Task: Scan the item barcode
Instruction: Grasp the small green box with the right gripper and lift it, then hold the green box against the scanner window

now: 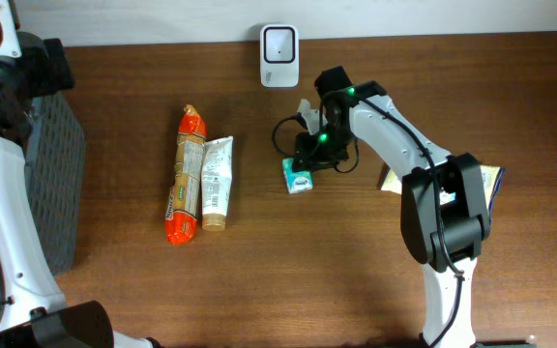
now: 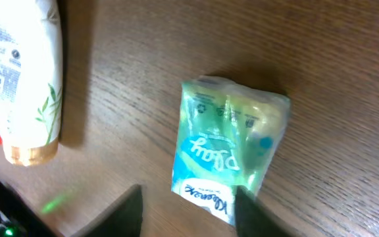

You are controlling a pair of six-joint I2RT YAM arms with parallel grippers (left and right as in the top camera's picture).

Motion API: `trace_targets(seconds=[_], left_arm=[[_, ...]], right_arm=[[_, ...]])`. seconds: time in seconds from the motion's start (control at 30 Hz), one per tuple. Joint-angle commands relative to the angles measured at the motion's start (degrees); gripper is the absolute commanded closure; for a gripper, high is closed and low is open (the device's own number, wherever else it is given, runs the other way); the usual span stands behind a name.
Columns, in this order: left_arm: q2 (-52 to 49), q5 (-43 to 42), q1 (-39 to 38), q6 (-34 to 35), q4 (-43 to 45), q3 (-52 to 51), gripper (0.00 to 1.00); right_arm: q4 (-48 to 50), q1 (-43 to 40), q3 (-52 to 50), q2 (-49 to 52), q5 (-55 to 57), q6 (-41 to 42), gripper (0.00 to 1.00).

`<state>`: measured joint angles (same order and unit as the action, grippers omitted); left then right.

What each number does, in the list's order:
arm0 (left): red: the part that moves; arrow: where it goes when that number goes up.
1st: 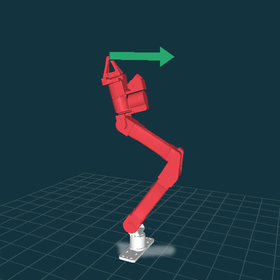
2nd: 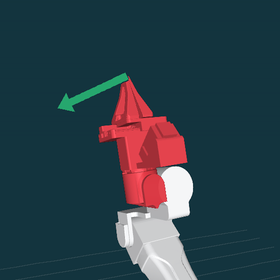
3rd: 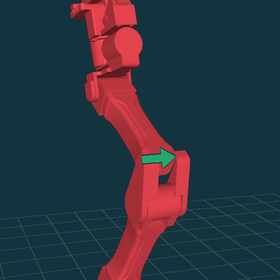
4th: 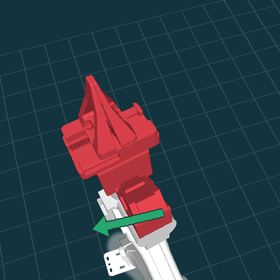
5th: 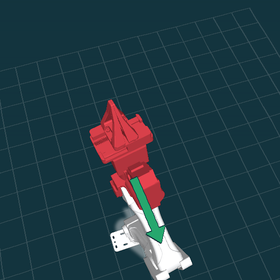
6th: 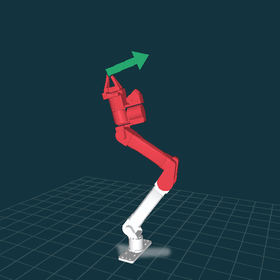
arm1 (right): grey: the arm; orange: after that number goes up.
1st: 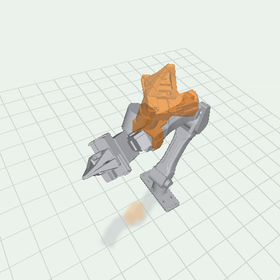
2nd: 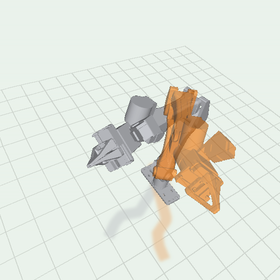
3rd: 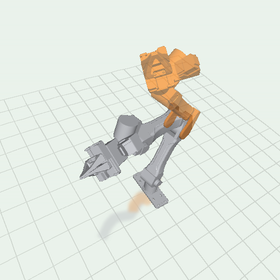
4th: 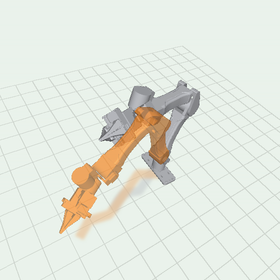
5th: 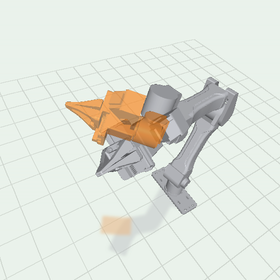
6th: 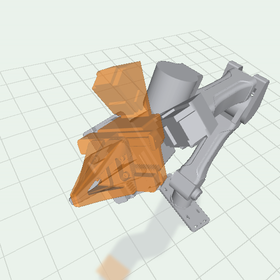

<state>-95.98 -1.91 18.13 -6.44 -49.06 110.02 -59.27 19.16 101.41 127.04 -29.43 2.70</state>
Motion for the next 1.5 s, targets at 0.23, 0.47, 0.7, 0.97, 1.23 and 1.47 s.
trace_targets(seconds=[0.23,0.47,0.7,0.97,1.23,1.47], left_arm=[[0.85,-0.20,0.04,-0.76,0.09,0.70,0.01],[0.85,-0.20,0.04,-0.76,0.09,0.70,0.01],[0.85,-0.20,0.04,-0.76,0.09,0.70,0.01],[0.85,-0.20,0.04,-0.74,0.09,0.70,0.01],[0.85,-0.20,0.04,-0.76,0.09,0.70,0.01],[0.85,-0.20,0.04,-0.76,0.09,0.70,0.01]], right_arm=[[0.55,0.37,-0.85,5.33,4.42,-1.16,0.41],[4.90,2.25,-2.47,5.55,9.07,-0.92,0.50],[5.07,-1.55,-4.33,4.87,6.32,3.34,0.96],[5.09,-10.73,-1.57,-3.54,-59.52,-6.99,0.96],[5.79,-10.67,12.70,-14.12,-59.47,4.35,0.96],[6.88,-10.54,15.04,-14.19,-33.70,6.01,0.96]])
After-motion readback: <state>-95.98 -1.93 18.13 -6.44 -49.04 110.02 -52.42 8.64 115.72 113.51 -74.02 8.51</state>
